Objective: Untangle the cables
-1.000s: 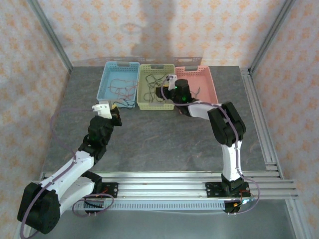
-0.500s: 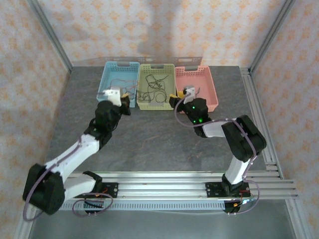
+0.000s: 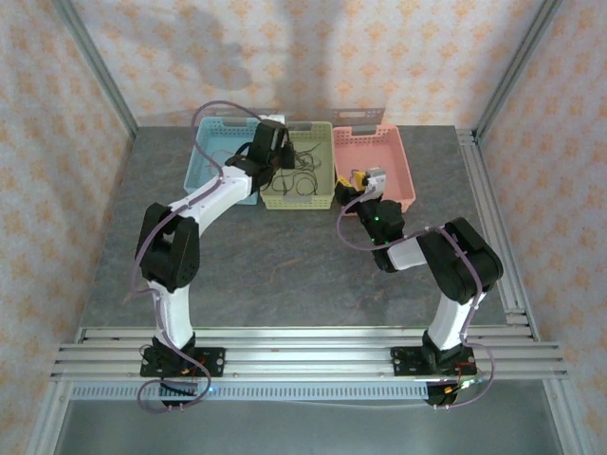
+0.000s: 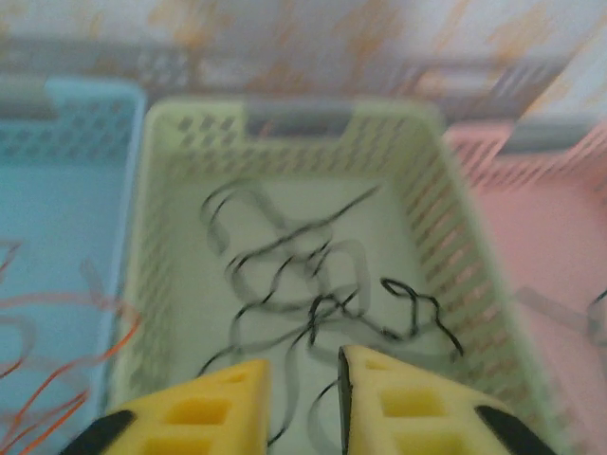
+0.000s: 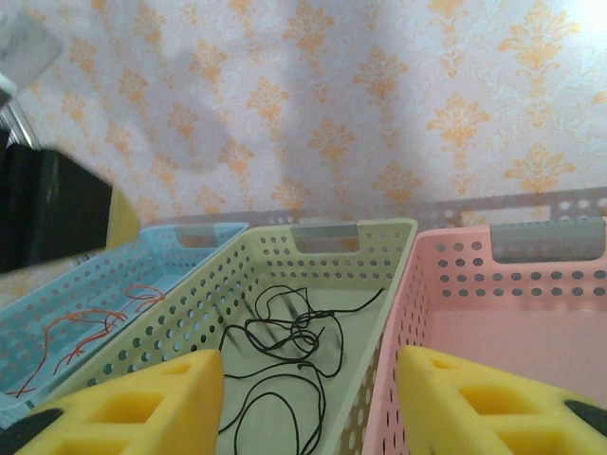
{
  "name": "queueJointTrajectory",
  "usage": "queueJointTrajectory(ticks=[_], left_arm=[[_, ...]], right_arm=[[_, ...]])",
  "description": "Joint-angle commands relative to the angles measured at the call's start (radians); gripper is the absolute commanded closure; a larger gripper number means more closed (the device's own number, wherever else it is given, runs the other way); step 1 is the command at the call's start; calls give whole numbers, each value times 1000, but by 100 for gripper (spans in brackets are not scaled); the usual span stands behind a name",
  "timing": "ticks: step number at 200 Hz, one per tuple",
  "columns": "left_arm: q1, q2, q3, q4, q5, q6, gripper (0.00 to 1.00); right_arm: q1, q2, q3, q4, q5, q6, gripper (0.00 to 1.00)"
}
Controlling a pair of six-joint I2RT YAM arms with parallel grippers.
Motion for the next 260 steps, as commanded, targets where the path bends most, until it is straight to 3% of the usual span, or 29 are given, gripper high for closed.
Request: queueJointTrajectory(ticks=[1, 4, 10, 13, 16, 32, 48, 71, 102, 133, 169, 260], left_arm=[[-3, -207, -113, -85, -152, -73, 37], [-3, -231, -140, -71, -159, -77, 26], [-2, -271, -187, -43, -159, -76, 22], [-2, -286, -203, -36, -153, -71, 4], [-1, -298, -213, -41, -149, -65, 0], [-3, -365, -248, -125, -183, -59, 0], [14, -497, -403, -107, -250, -127, 0], [115, -653, -586, -170, -253, -324, 0], [229, -701, -702, -268, -212, -397, 0], [313, -637, -743, -264, -129, -383, 0], [357, -399, -599, -317, -4, -306, 4], [428, -106, -393, -322, 71, -220, 20]], right_arm=[[-3, -2, -5, 64, 10, -12, 49], [-2, -3, -5, 63, 9, -10, 49], [-1, -3, -5, 64, 6, -6, 49], [-1, -3, -5, 64, 5, -4, 49], [-2, -3, -5, 64, 3, -3, 49], [-1, -1, -4, 63, 1, -6, 49], [-2, -1, -8, 64, 6, -10, 49], [-1, 6, -2, 64, -1, -4, 49], [2, 13, 5, 64, -10, 5, 49], [4, 14, 6, 64, -13, 6, 49], [9, 22, 11, 64, -19, 7, 49], [11, 26, 15, 64, -29, 10, 50]])
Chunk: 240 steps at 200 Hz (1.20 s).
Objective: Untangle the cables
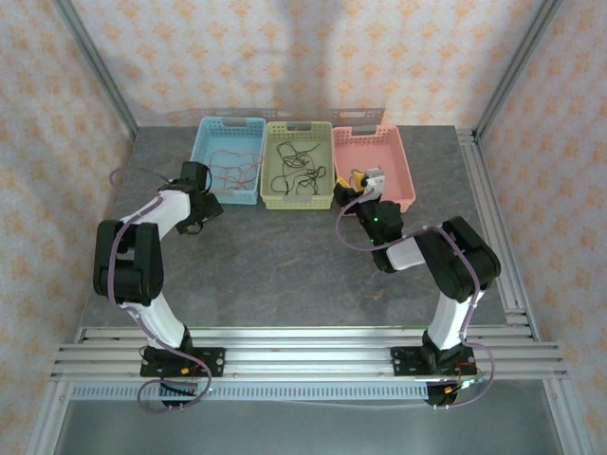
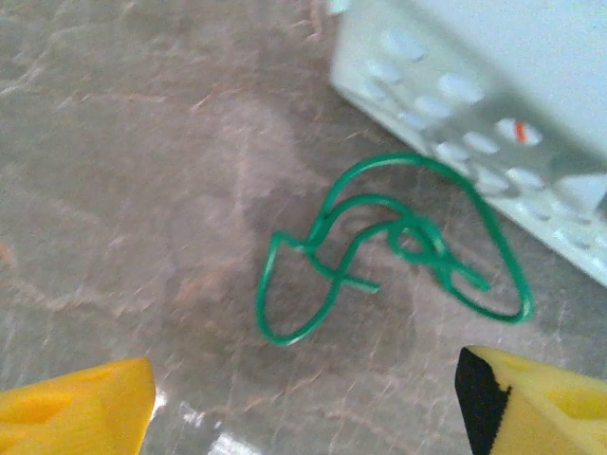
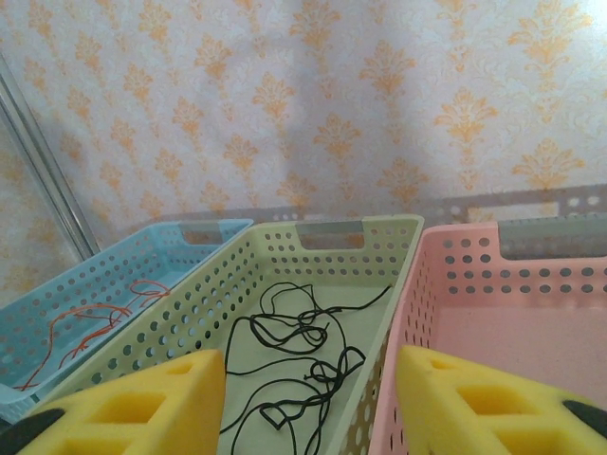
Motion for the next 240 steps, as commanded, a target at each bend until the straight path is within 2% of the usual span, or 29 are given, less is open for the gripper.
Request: queueJointTrajectory(ticks=[1, 44, 55, 67, 97, 109, 125, 170, 209, 240], left_arm=[[17, 60, 45, -39, 34, 41, 20], [17, 125, 53, -39, 16, 54, 24], [17, 141, 66, -46, 35, 62, 33], [16, 145, 69, -49, 38, 63, 38], [16, 147, 71, -51, 48, 67, 58], [16, 147, 70, -52, 58, 68, 63], [17, 142, 65, -57, 65, 68, 73], [11, 49, -10, -35, 113, 47, 100], [-39, -114, -94, -29, 105, 32, 100], [-162, -275, -125, -17, 120, 36, 100]], right_arm=[[6, 8, 14, 49, -19, 9, 50], [8, 10, 17, 48, -24, 9, 50], [9, 12, 17, 48, -24, 9, 49], [10, 14, 18, 49, -24, 9, 50], [12, 15, 20, 49, -27, 8, 50], [12, 14, 20, 48, -26, 6, 50], [13, 17, 20, 49, -26, 5, 50], [15, 17, 21, 49, -28, 2, 50], [17, 13, 17, 49, -23, -3, 50], [17, -22, -6, 50, 24, -32, 50]])
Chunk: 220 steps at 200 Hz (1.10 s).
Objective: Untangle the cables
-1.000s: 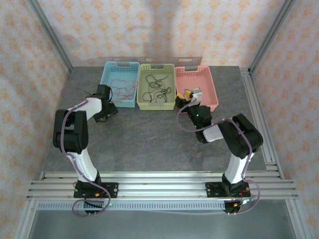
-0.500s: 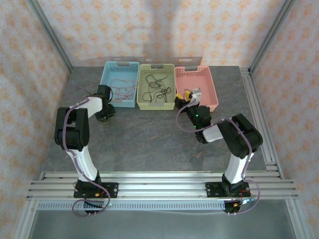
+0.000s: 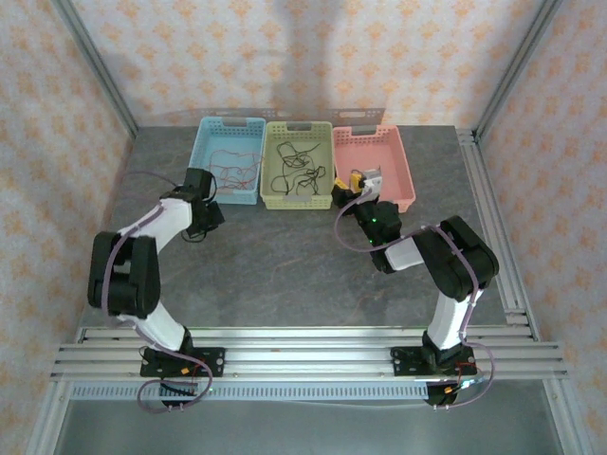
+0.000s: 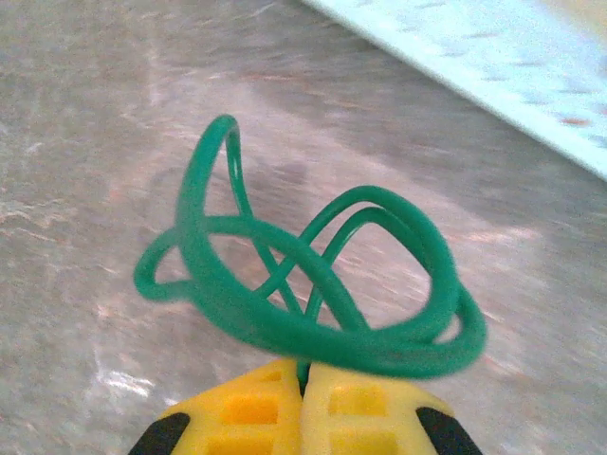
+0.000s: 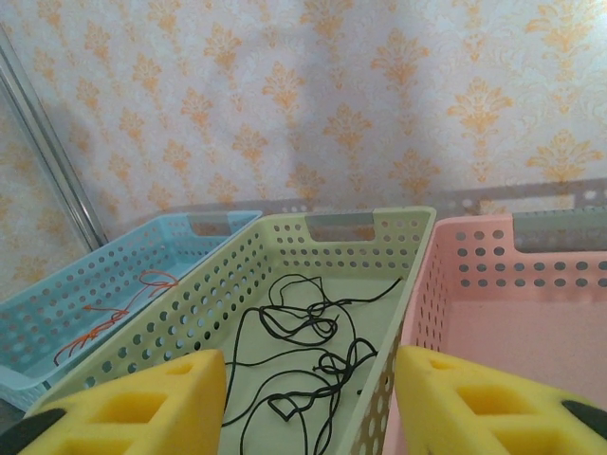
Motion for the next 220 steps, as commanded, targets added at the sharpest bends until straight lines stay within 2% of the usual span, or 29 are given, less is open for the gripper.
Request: queueJointTrajectory(ticks=[1, 12, 33, 51, 64, 102, 150, 161, 177, 192, 204, 220], left_arm=[[-92, -121, -14, 0, 20, -9, 100], [-162, -166, 1, 6, 20, 0, 100], [-298, -190, 80, 12, 28, 23, 100], [-390, -150, 176, 29, 49, 42, 100], [-443, -84, 267, 30, 63, 63, 100], [-544, 200, 626, -28, 98, 102, 100], [-593, 678, 1244, -212, 139, 121, 100], [-594, 778, 1378, -246, 165, 118, 93], [-595, 907, 1568, -324, 152, 126, 58], [-592, 969, 1678, -388, 119, 135, 37], [-590, 950, 1664, -388, 109, 139, 29], [-591, 868, 1562, -354, 78, 149, 26]], right_arm=[[5, -36, -9, 50, 33, -32, 50], [4, -62, -28, 51, 84, -56, 49], [-2, -109, -68, 51, 264, -73, 48], [-20, -136, -98, 49, 442, -65, 48], [-37, -152, -116, 50, 522, -49, 48], [-69, -176, -143, 50, 600, -21, 49], [-81, -171, -145, 50, 586, -4, 49], [-79, -168, -143, 48, 578, -3, 49], [-82, -165, -140, 50, 572, -9, 49], [-84, -165, -140, 48, 574, -11, 49], [-85, -168, -142, 49, 571, -12, 49], [-86, -172, -143, 49, 568, -12, 49]])
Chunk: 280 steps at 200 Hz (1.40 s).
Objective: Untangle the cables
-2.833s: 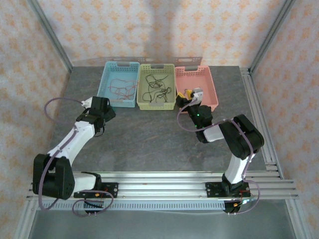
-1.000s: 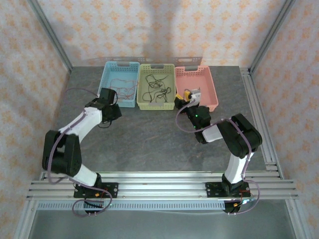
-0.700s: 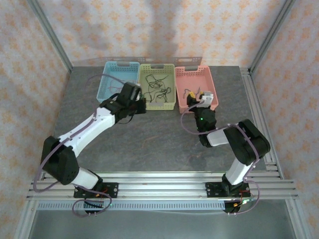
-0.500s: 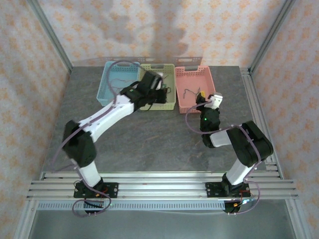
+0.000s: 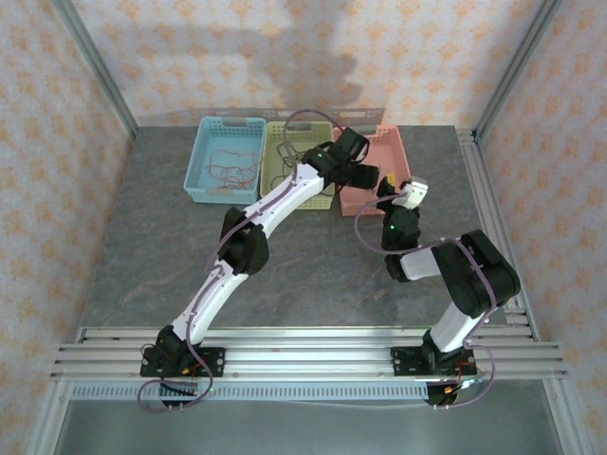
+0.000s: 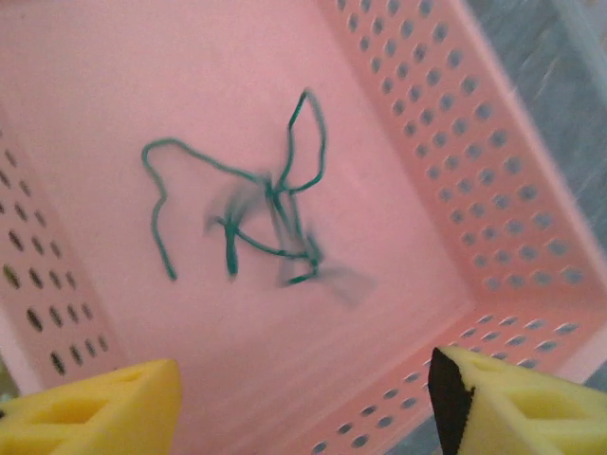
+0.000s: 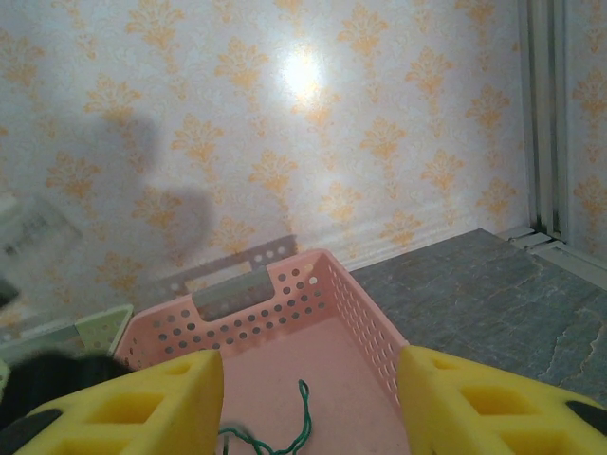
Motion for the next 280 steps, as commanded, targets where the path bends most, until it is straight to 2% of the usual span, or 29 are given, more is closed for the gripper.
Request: queueJointTrajectory(ticks=[1, 15, 43, 85, 110, 129, 144, 165, 190, 208, 220, 253, 265, 269, 280], left_arm=[[5, -135, -52, -44, -54, 31, 26], [5, -266, -228, 35, -92, 38, 25], [5, -618, -695, 284, -167, 52, 24], [35, -1187, -1451, 674, -411, 139, 25], [173, -1457, -1787, 808, -482, 168, 25], [338, -1618, -1988, 926, -511, 182, 26], [414, -1701, -2122, 1046, -546, 237, 25], [450, -1685, -2203, 1128, -628, 284, 20], [501, -1533, -2187, 1154, -571, 283, 21], [542, -1461, -2238, 1301, -558, 361, 23], [592, -1418, -2263, 1370, -499, 364, 25], [636, -1316, -2234, 1404, -379, 332, 29], [646, -1252, -2257, 1516, -324, 329, 29], [644, -1230, -2258, 1531, -316, 335, 29], [645, -1212, -2240, 1509, -302, 342, 29]], right_arm=[[-9, -18, -8, 27, 3, 11, 49], [-9, -20, -10, 27, -2, 11, 49], [-9, -20, -11, 27, -9, 10, 49], [-11, -47, -33, 27, -13, -37, 49], [-12, -160, -110, -13, -4, -66, 49], [-16, -296, -151, -216, 6, -78, 49], [-24, -384, -182, -353, 24, -47, 49], [-38, -451, -234, -374, 40, -47, 49], [-51, -517, -243, -461, 65, -137, 49], [-107, -538, -250, -534, 46, -125, 48], [-165, -490, -260, -482, -4, -106, 48], [-226, -133, -260, -195, -84, -72, 47], [-235, -10, -265, -2, -89, -91, 45], [-235, -23, -266, -22, -82, -83, 45], [-239, -124, -249, -221, -106, -56, 45]])
